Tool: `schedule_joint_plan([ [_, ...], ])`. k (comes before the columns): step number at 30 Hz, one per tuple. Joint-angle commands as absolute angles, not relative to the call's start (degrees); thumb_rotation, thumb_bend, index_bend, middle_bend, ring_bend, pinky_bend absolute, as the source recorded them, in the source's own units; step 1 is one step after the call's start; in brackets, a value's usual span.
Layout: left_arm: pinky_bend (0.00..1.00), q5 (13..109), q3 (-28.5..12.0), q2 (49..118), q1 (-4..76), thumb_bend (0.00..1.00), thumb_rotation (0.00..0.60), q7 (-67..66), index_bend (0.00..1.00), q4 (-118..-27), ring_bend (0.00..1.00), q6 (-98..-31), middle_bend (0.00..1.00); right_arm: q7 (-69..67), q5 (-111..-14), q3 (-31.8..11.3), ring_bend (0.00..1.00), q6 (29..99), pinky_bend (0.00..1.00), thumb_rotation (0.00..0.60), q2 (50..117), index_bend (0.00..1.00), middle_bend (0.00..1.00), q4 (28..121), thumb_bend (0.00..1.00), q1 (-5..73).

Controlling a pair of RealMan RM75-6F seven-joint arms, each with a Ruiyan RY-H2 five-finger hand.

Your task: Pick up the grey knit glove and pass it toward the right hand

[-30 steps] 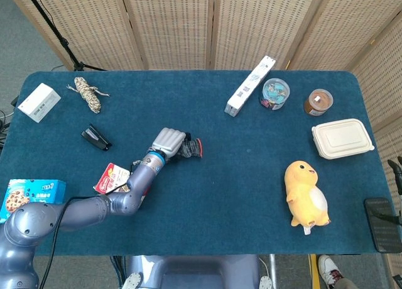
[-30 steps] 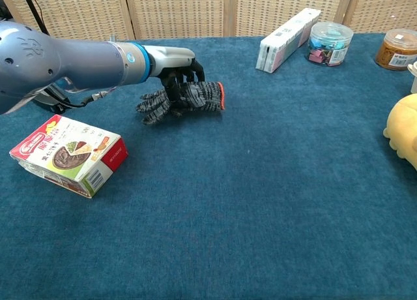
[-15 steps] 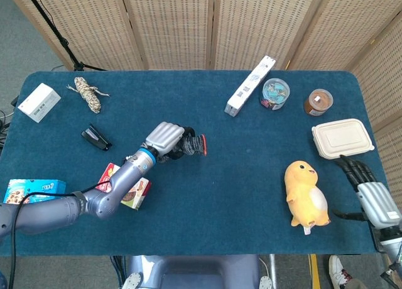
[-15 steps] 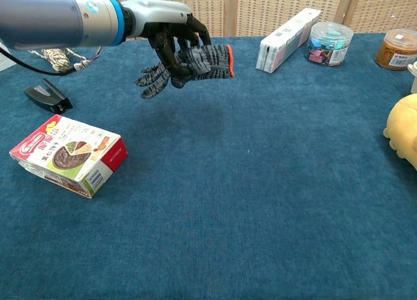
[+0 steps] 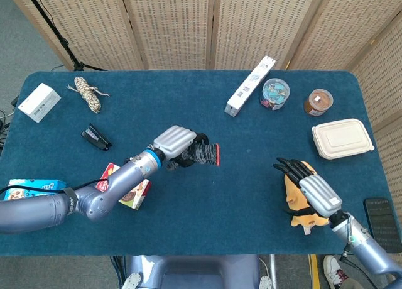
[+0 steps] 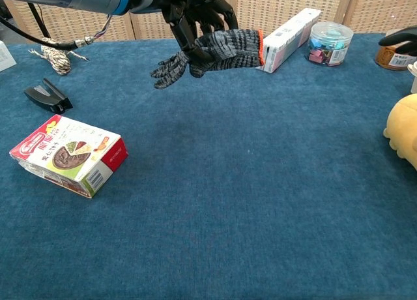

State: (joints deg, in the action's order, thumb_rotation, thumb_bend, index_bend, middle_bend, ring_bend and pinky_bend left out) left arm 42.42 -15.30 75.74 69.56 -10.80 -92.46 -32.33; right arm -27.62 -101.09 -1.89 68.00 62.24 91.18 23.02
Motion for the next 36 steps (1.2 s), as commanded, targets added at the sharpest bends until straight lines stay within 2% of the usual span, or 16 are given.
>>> schedule_joint_plan([
  [1,0.41,40.0,-14.1,75.5,71.4,0.34,0.6,-12.2,0.31,-94.4,0.33,-33.9,0.41,-25.5,-100.7,-2.3,0.0,68.0,0.0,0.6,63.8,0.07,0.0,92.4,0.27,24.1],
  [17,0.41,37.3,-12.8,75.5,74.0,0.35,0.6,-13.8,0.31,-98.1,0.33,-38.9,0.41,-21.7,-98.7,-2.2,0.0,65.8,0.0,0.6,69.3,0.08,0.01,91.4,0.27,27.8],
  [32,0.41,37.7,-13.1,78.4,74.2,0.35,0.6,-11.0,0.31,-96.3,0.33,-38.9,0.41,-17.1,-95.8,-2.5,0.0,65.3,0.0,0.6,73.2,0.08,0.01,92.2,0.27,29.3],
  [36,0.41,37.9,-12.9,79.0,74.3,0.35,0.6,-10.6,0.31,-95.8,0.33,-38.5,0.41,-14.5,-93.8,-2.8,0.0,64.8,0.0,0.6,73.9,0.08,0.01,93.4,0.3,29.3],
])
